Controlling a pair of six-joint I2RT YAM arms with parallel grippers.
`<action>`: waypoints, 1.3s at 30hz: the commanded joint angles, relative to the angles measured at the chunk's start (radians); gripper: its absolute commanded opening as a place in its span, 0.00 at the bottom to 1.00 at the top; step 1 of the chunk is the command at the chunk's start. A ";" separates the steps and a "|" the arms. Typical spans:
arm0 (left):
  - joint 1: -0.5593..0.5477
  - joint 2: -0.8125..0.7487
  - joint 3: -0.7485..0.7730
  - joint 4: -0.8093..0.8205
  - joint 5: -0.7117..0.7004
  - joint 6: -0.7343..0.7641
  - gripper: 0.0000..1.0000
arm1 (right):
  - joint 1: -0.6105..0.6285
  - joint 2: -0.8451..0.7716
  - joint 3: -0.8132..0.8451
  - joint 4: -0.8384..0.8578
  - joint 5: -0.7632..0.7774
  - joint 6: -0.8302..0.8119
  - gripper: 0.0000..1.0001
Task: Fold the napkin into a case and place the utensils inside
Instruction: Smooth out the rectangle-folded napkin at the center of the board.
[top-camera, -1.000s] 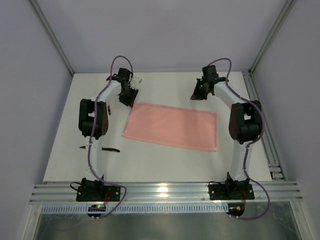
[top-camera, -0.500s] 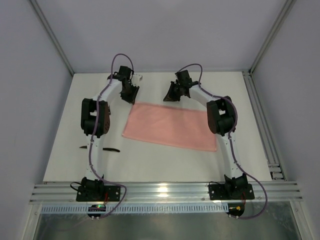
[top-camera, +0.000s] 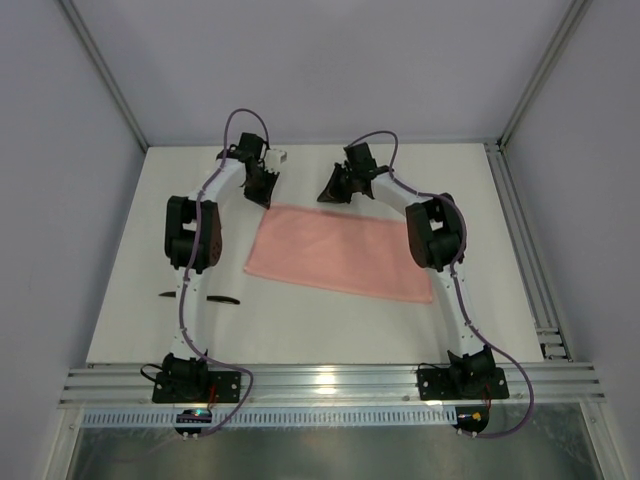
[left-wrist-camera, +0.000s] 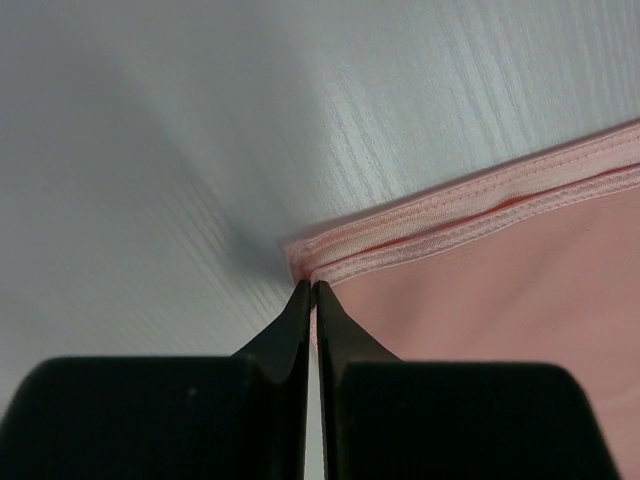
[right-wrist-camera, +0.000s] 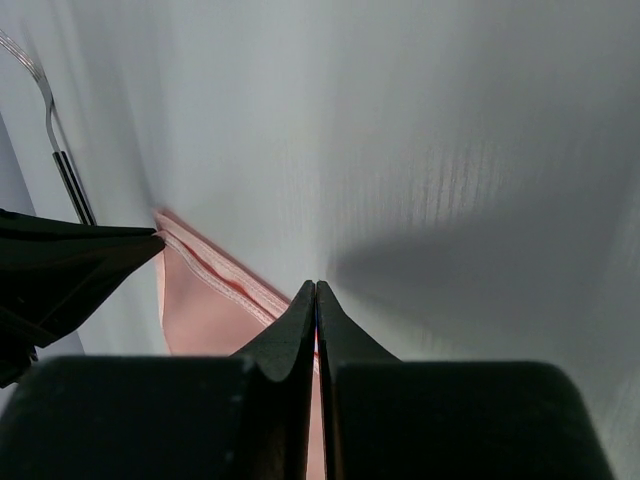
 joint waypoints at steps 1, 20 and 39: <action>-0.001 -0.030 -0.006 0.019 0.035 -0.005 0.00 | 0.015 0.021 0.047 0.039 -0.021 0.028 0.04; -0.001 -0.090 0.012 0.005 0.044 0.006 0.00 | 0.061 0.102 0.089 0.048 -0.054 0.048 0.04; -0.001 -0.073 0.077 0.027 0.101 0.006 0.00 | 0.064 0.102 0.090 0.034 -0.071 0.028 0.04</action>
